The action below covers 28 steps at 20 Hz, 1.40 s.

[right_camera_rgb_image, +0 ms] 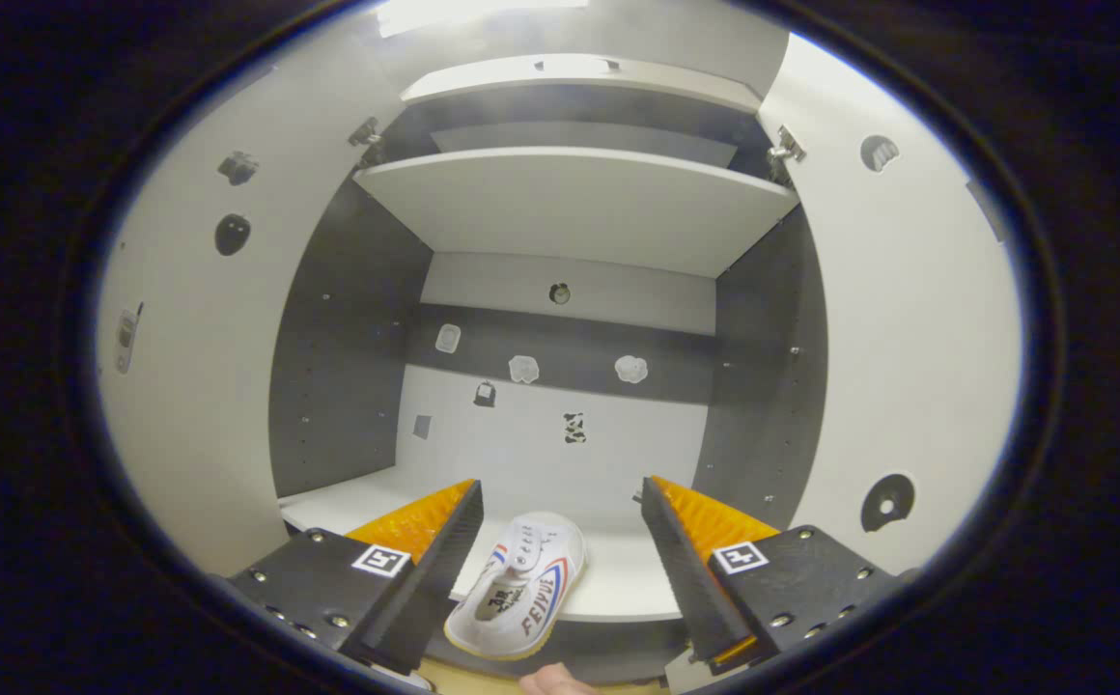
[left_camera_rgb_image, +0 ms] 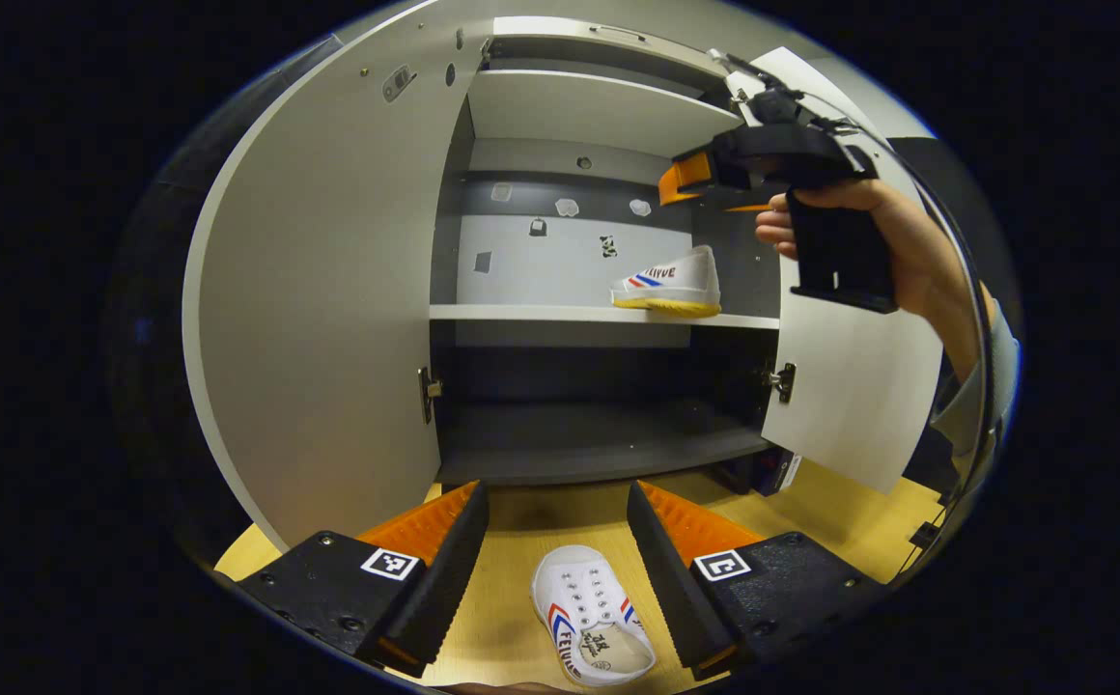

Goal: Grab one shoe with the right hand and put it into the shoe cabinet, grab the other shoe with the left hand and put it into the shoe cabinet; then close the right door with the right hand and the left door with the left hand.

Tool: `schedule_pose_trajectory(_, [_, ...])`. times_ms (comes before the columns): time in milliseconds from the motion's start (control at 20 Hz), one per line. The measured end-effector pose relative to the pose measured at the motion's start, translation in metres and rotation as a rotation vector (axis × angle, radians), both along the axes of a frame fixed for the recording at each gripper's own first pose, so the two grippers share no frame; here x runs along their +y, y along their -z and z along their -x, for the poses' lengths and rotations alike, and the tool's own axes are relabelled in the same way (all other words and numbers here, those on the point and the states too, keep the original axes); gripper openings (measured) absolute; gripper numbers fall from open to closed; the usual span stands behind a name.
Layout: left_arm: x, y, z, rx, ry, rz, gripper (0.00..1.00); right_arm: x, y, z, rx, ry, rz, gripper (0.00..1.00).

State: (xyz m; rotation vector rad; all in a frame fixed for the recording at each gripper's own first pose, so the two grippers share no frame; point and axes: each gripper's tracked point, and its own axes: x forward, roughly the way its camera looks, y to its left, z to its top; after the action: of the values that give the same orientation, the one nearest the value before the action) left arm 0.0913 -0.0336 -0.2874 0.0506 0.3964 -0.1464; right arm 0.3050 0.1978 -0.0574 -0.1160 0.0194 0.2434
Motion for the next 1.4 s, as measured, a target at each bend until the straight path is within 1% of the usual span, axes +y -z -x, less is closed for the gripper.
schedule_pose_trajectory(100, [0.001,0.01,0.004,0.013,0.002,-0.013,0.89,-0.014,-0.002,0.035,-0.034,0.042,0.023,0.98])
schedule_pose_trajectory(150, [0.005,0.016,0.006,0.024,-0.006,-0.025,0.89,-0.015,0.001,0.049,-0.051,0.047,0.022,0.98])
schedule_pose_trajectory(300, [0.001,0.047,0.021,0.134,0.005,-0.024,0.9,-0.02,0.012,0.107,-0.054,0.041,-0.002,0.99])
schedule_pose_trajectory(400, [-0.006,0.073,0.036,0.239,0.031,-0.007,0.9,-0.025,0.026,0.141,-0.025,0.038,-0.008,0.98])
schedule_pose_trajectory(500, [-0.005,0.094,0.048,0.329,0.027,-0.007,0.9,-0.035,0.038,0.173,0.001,0.051,-0.002,0.98])
schedule_pose_trajectory(600, [-0.002,0.11,0.052,0.37,0.026,-0.028,0.9,-0.05,0.041,0.203,0.001,0.078,-0.039,0.99])
schedule_pose_trajectory(700, [0.001,0.124,0.056,0.418,0.018,-0.033,0.9,-0.057,0.043,0.232,0.008,0.074,-0.098,0.98])
schedule_pose_trajectory(800, [0.003,0.139,0.059,0.462,0.026,-0.03,0.87,-0.066,0.049,0.254,0.021,0.069,-0.119,0.98])
schedule_pose_trajectory(900, [0.01,0.152,0.062,0.503,0.01,-0.046,0.82,-0.081,0.05,0.266,0.015,0.1,-0.117,0.98])
schedule_pose_trajectory(1000, [0.017,0.165,0.065,0.534,-0.005,-0.062,0.77,-0.095,0.051,0.267,0.004,0.14,-0.105,0.98])
schedule_pose_trajectory(1050, [0.017,0.171,0.068,0.561,-0.006,-0.058,0.72,-0.099,0.052,0.266,0.005,0.156,-0.107,0.98])
schedule_pose_trajectory(1150, [0.01,0.178,0.066,0.589,0.012,-0.019,0.64,-0.102,0.056,0.264,0.019,0.167,-0.124,0.98])
schedule_pose_trajectory(1200, [0.004,0.177,0.069,0.606,0.029,0.002,0.58,-0.102,0.057,0.264,0.025,0.165,-0.133,0.98])
schedule_pose_trajectory(1250, [0.005,0.177,0.064,0.586,0.022,0.004,0.36,-0.102,0.058,0.264,0.028,0.162,-0.139,0.98])
schedule_pose_trajectory(1300, [0.005,0.178,0.067,0.595,0.024,-0.008,0.31,-0.103,0.058,0.264,0.028,0.161,-0.143,0.98])
schedule_pose_trajectory(1400, [0.005,0.178,0.061,0.57,0.032,-0.01,0.3,-0.105,0.058,0.265,0.025,0.163,-0.149,0.98])
